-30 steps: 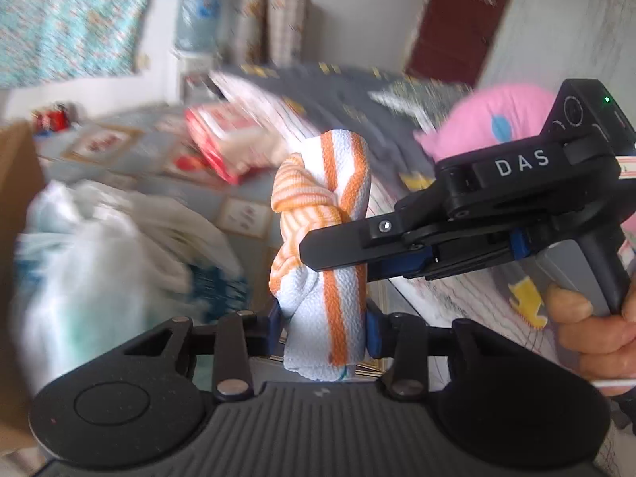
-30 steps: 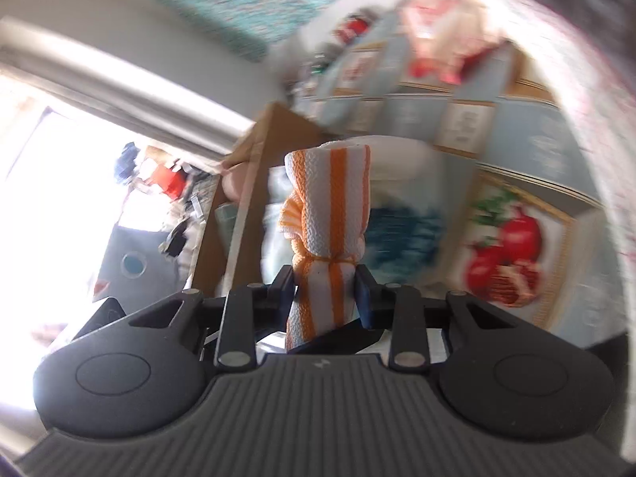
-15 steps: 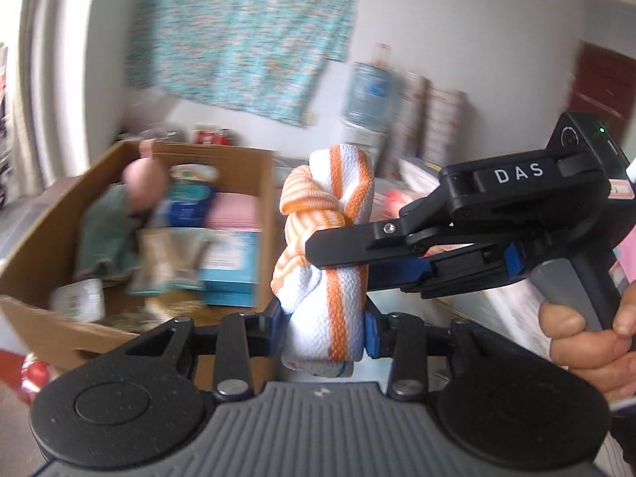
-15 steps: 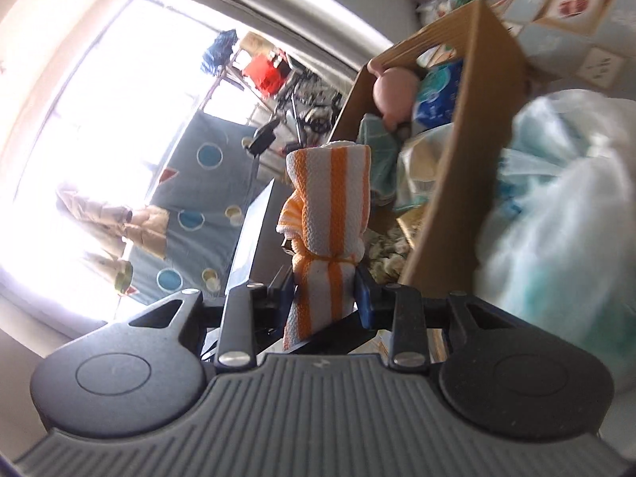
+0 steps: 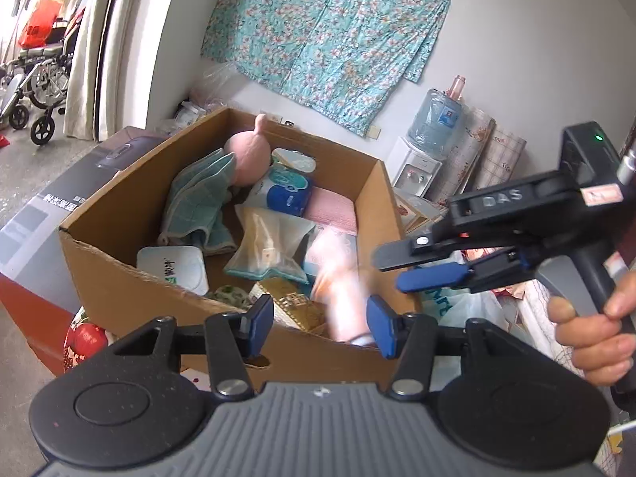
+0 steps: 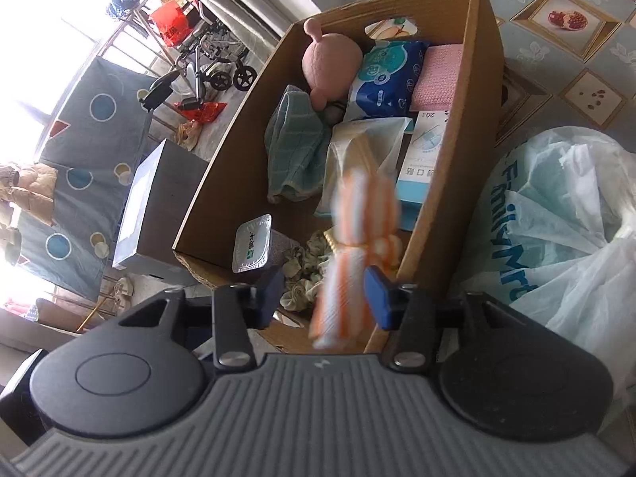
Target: Organize soft objects
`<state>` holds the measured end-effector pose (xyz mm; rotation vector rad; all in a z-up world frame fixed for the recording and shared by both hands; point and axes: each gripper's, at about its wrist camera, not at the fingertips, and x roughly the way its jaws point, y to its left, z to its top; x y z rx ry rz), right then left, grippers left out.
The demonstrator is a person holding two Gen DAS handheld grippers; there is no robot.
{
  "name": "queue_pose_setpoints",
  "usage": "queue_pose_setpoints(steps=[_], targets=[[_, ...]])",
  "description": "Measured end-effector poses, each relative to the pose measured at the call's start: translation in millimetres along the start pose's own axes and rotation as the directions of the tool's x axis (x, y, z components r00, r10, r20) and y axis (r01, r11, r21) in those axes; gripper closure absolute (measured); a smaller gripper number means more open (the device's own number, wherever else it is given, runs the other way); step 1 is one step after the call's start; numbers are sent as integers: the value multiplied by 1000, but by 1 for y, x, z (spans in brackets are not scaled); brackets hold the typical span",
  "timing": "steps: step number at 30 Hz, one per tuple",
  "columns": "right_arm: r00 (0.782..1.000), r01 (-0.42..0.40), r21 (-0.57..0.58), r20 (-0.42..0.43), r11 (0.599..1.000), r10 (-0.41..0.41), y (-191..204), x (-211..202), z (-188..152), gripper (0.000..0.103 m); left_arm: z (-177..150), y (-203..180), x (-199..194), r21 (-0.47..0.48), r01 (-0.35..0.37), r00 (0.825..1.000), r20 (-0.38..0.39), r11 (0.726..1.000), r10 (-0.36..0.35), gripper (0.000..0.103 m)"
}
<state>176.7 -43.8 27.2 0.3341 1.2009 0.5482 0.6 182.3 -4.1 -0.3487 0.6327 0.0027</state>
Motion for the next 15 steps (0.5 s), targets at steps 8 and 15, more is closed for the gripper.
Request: queue_pose_setpoints(steps=[8, 15], targets=[[997, -22, 9, 70, 1000, 21, -6, -21, -13, 53, -3, 4, -9, 7, 4, 1000, 20, 1000, -4, 44], [946, 88, -134, 322, 987, -40, 2, -54, -54, 27, -5, -3, -31, 8, -28, 997, 65, 1000, 27, 15]])
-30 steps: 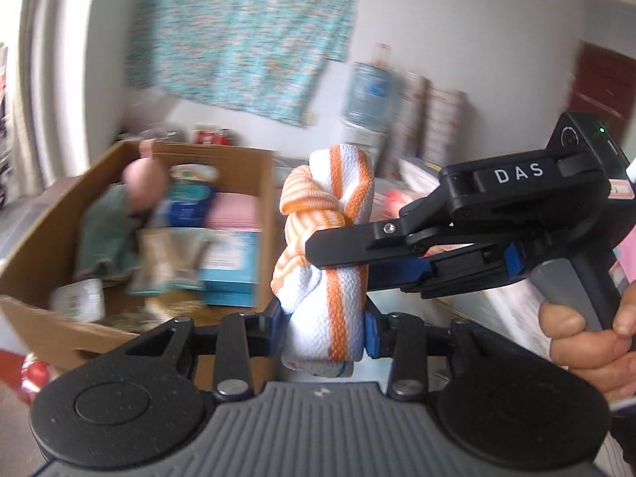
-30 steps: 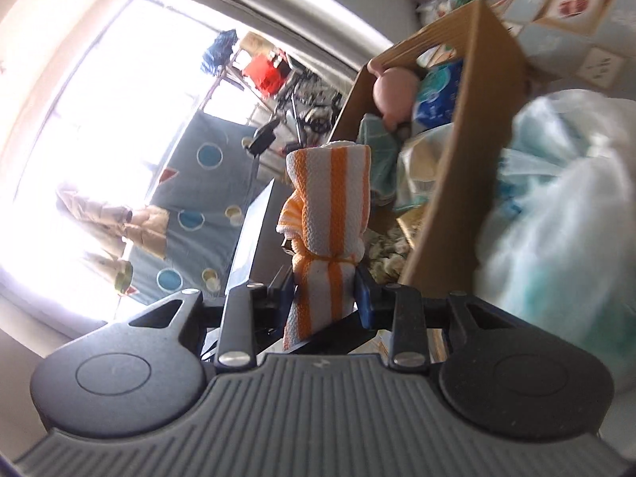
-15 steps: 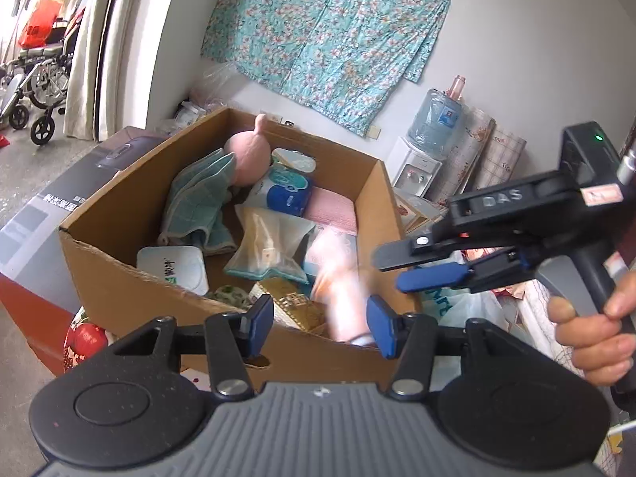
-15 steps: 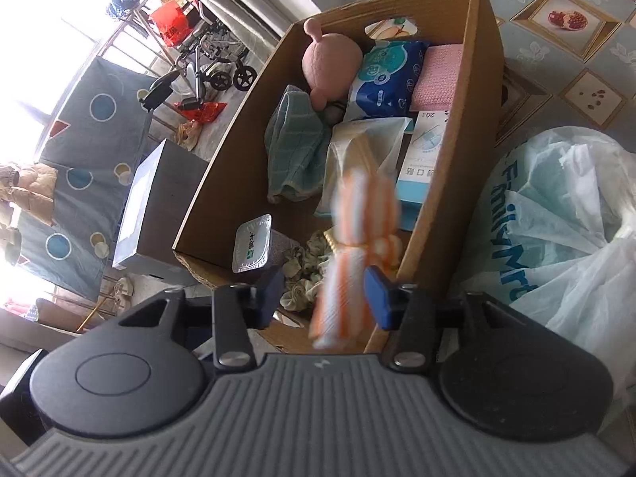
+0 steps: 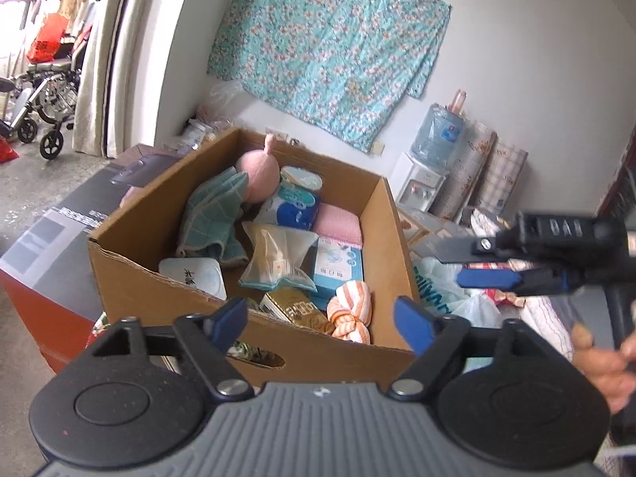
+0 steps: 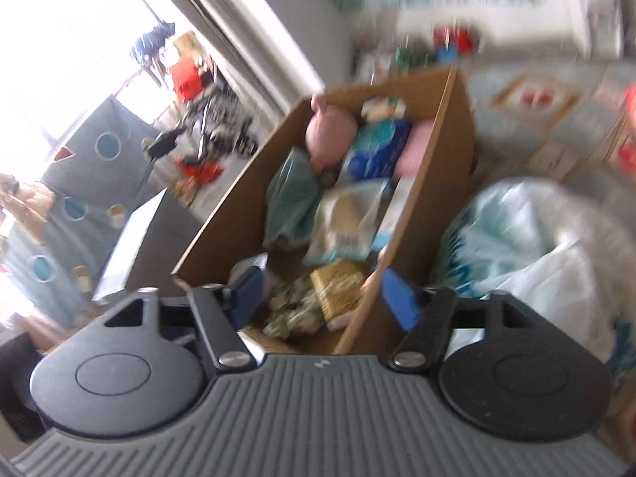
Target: Organize soft objects
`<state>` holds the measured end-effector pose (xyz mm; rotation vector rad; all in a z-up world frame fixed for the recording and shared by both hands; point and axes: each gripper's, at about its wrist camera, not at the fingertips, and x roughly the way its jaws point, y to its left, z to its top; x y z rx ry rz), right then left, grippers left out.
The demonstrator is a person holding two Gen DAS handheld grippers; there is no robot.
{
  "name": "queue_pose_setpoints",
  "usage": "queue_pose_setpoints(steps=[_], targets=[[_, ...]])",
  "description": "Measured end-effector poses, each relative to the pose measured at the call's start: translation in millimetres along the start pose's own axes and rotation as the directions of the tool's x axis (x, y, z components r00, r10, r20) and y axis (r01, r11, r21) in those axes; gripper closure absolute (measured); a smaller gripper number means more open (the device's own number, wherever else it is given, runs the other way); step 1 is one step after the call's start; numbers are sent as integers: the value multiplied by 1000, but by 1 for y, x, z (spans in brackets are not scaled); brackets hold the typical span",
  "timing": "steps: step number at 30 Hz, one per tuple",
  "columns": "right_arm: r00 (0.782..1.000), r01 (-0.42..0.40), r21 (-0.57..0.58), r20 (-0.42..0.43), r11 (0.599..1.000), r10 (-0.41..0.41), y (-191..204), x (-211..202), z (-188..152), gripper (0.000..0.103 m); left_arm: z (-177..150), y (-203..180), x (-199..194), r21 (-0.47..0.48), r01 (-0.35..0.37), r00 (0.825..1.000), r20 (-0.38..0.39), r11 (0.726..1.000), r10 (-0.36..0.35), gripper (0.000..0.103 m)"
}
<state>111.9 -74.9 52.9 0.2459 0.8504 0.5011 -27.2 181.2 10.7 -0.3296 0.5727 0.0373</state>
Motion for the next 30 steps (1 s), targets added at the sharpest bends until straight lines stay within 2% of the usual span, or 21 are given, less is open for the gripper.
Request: queue_pose_setpoints(steps=[4, 8, 12, 16, 19, 23, 24, 30], targets=[[992, 87, -58, 92, 995, -81, 6, -21, -23, 17, 3, -8, -16, 0, -89, 996, 29, 996, 89, 0], [972, 179, -56, 162, 982, -168, 3, -41, -44, 1, 4, -20, -27, 30, -207, 978, 35, 978, 206, 0], [943, 287, -64, 191, 956, -271, 1, -55, -60, 1, 2, -31, -30, 47, -331, 944, 12, 942, 331, 0], [910, 387, -112, 207, 915, -359, 3, -65, -71, 1, -3, -42, -29, 96, -390, 920, 13, 916, 391, 0], [900, 413, -150, 221, 898, -377, 4, -73, -76, 1, -4, -49, -24, 136, -425, 904, 16, 895, 427, 0], [890, 437, -132, 211, 890, -405, 7, -79, -80, 1, -6, -58, -13, 206, -369, 926, -7, 906, 378, 0], [892, 433, -124, 205, 893, -404, 7, -80, -80, 1, -8, -61, -12, 222, -352, 933, -1, 910, 361, 0], [908, 409, -114, 155, 906, -390, 12, -75, -83, 1, -17, -78, -6, 236, -316, 945, -8, 919, 326, 0]])
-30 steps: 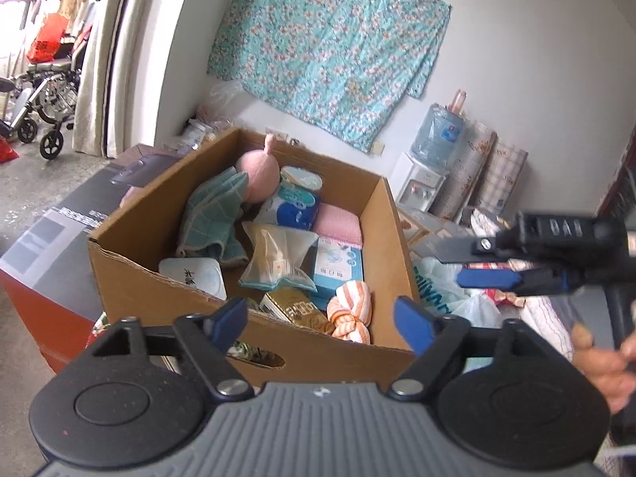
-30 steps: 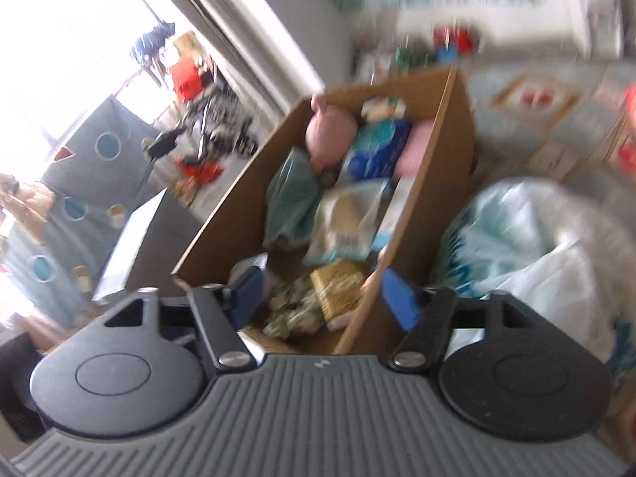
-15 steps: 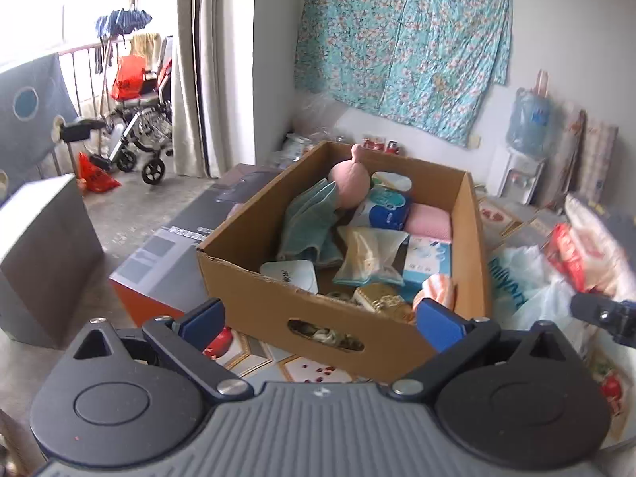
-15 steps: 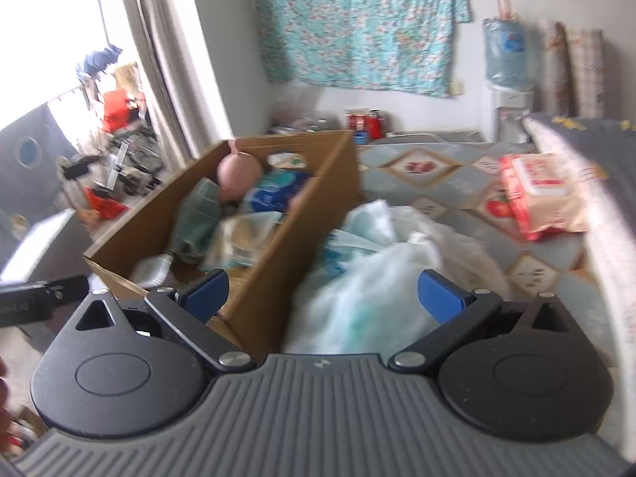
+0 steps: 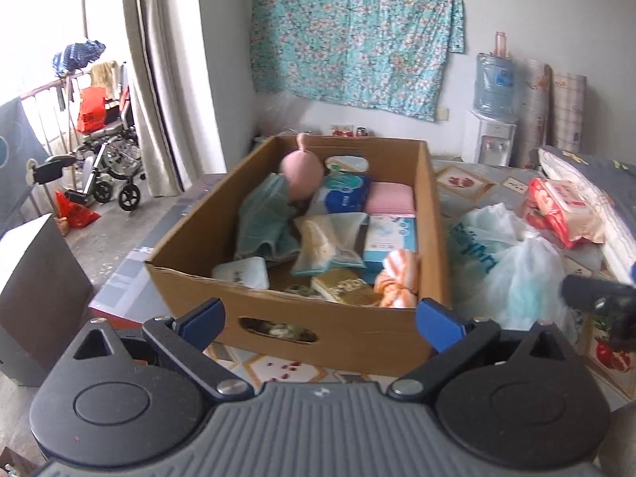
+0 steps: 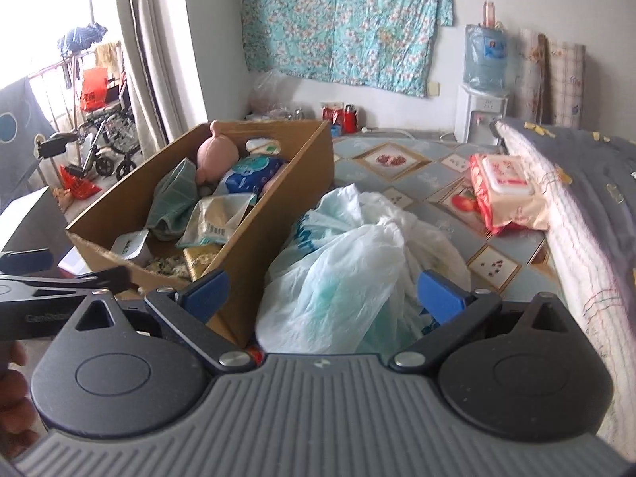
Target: Organize soft objects
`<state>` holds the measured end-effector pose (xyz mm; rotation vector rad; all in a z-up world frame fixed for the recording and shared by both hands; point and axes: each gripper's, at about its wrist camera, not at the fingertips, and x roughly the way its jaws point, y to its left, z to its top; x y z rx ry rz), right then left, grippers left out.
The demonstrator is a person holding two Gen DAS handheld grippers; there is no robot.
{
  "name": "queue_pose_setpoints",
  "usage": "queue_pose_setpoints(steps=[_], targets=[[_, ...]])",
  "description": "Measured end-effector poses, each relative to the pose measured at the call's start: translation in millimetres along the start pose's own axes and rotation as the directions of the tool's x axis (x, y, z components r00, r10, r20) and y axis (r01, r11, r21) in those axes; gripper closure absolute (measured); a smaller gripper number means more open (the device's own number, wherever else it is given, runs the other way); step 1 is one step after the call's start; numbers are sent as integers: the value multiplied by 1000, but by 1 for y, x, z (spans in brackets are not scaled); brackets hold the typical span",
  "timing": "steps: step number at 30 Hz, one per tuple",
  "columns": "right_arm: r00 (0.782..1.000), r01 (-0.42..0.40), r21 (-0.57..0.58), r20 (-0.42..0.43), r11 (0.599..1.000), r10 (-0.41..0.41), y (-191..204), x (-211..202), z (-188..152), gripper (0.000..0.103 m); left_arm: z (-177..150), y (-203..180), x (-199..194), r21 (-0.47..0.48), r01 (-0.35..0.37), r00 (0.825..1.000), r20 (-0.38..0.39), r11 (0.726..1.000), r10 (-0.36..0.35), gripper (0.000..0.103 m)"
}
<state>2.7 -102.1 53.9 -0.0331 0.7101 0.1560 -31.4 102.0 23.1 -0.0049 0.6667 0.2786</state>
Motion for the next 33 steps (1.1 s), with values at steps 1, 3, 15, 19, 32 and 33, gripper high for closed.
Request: queue_pose_setpoints(steps=[1, 3, 15, 19, 32, 33], targets=[[1000, -3, -3, -9, 1000, 3, 2, 1, 0, 1, 0, -2, 0, -3, 5, 1000, -4, 1000, -5, 0], [1000, -6, -5, -26, 1000, 6, 5, 4, -1, 1, 0, -5, 2, -7, 12, 1000, -10, 1000, -12, 0], [997, 3, -21, -72, 1000, -4, 11, 17, -4, 1, 0, -5, 9, -35, 40, 993, -106, 999, -43, 0], [997, 12, -26, -74, 1000, -14, 11, 19, -4, 1, -2, -4, 10, -44, 46, 992, -118, 998, -51, 0], [995, 10, -23, -96, 1000, -12, 15, 25, -6, 1, -5, -1, 10, -52, 24, 991, -130, 998, -31, 1], [995, 10, -22, -100, 1000, -12, 15, 26, -6, 1, -5, -1, 10, -52, 23, 991, -131, 998, -30, 1]])
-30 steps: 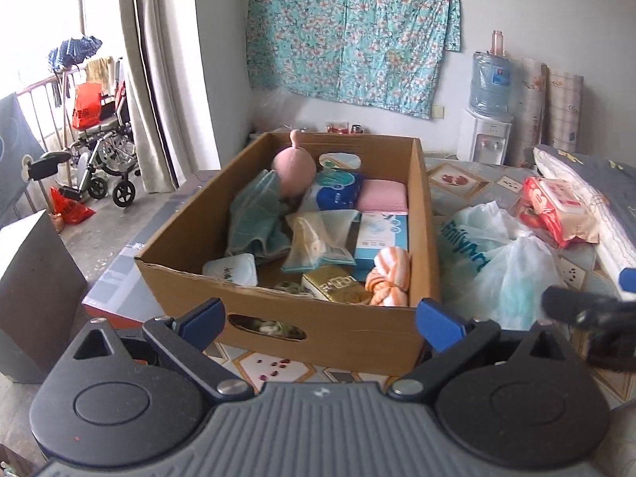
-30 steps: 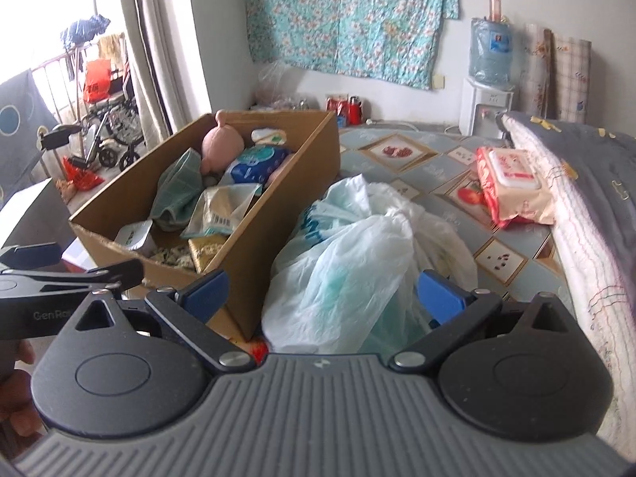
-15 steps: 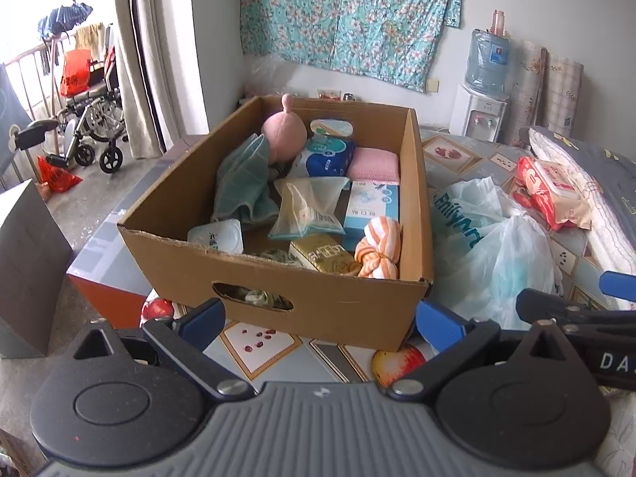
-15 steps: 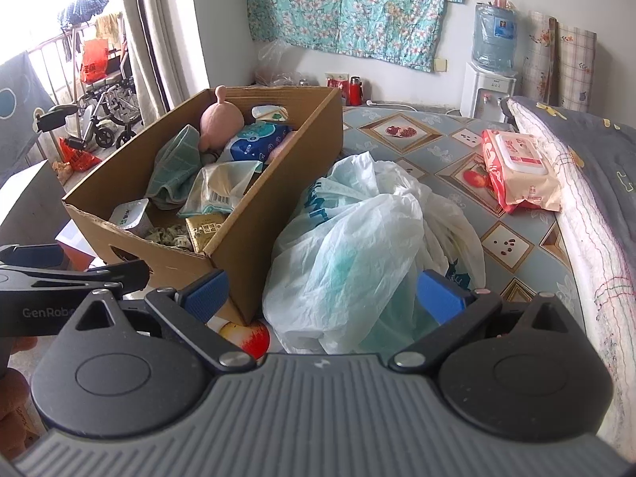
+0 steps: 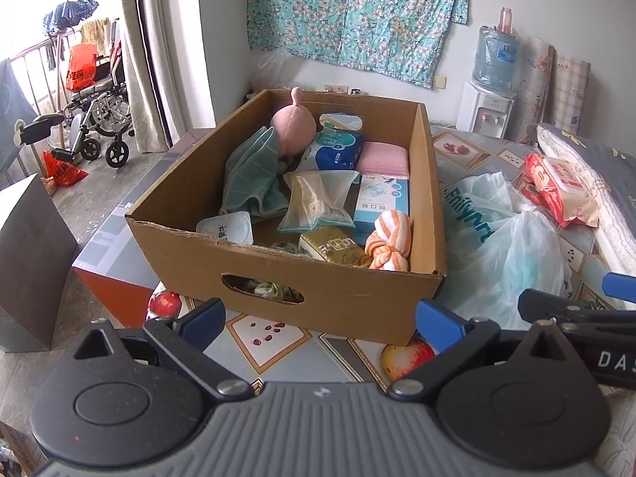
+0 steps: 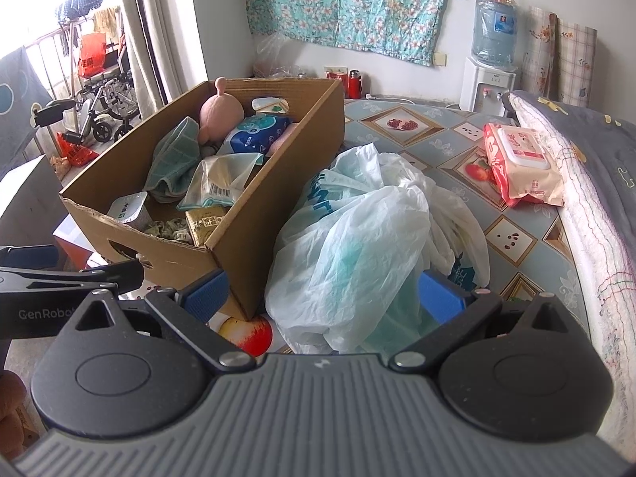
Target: Organize soft objects
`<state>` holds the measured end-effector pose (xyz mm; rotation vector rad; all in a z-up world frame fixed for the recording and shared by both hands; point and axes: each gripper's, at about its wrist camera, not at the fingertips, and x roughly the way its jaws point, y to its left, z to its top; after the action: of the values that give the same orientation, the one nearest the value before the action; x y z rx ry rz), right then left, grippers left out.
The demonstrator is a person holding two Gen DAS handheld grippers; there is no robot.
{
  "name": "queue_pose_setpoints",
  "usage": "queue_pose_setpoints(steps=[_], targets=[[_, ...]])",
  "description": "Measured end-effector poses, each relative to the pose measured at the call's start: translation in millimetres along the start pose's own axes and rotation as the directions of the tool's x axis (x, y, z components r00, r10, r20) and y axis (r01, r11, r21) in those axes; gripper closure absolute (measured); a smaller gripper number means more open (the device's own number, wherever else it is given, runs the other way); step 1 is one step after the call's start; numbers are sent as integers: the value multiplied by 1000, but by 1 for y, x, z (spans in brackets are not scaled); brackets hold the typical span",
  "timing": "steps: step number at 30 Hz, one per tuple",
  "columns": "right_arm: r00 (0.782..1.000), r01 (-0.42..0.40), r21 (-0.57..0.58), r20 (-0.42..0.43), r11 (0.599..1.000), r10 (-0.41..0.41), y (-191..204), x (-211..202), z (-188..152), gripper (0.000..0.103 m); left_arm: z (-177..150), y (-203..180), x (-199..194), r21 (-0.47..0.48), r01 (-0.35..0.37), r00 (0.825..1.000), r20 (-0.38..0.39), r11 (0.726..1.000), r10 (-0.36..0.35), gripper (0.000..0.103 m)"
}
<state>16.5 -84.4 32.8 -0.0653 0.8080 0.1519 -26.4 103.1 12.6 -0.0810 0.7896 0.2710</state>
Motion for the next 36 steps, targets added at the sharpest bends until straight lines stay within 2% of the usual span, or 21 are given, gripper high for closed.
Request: queue_pose_setpoints(steps=[12, 36], targets=[[999, 21, 8, -28, 1000, -21, 0, 3, -1, 1, -1, -1, 4, 13, 6, 1000, -14, 1000, -5, 1], [994, 84, 70, -78, 994, -79, -21, 1, -8, 1, 0, -22, 15, 54, 88, 995, -53, 995, -85, 3]])
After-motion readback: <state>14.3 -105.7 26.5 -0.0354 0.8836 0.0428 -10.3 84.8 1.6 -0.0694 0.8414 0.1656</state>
